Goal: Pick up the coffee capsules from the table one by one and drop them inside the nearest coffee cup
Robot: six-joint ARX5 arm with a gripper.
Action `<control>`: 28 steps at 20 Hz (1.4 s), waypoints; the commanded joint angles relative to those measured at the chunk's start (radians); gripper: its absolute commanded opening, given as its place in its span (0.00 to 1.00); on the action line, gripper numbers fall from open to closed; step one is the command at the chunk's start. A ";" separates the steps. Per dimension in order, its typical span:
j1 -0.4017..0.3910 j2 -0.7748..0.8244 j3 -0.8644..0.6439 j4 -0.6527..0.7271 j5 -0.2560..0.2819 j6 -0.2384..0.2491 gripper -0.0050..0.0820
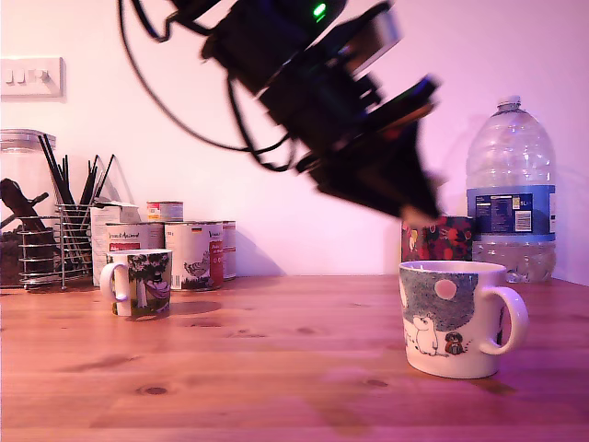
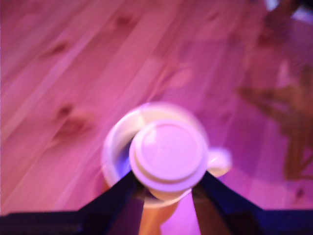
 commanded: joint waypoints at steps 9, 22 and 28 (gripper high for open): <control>-0.018 0.155 0.195 -0.166 -0.005 -0.005 0.29; -0.024 0.266 0.340 -0.357 -0.026 0.006 0.29; -0.024 0.266 0.340 -0.371 -0.026 0.024 0.58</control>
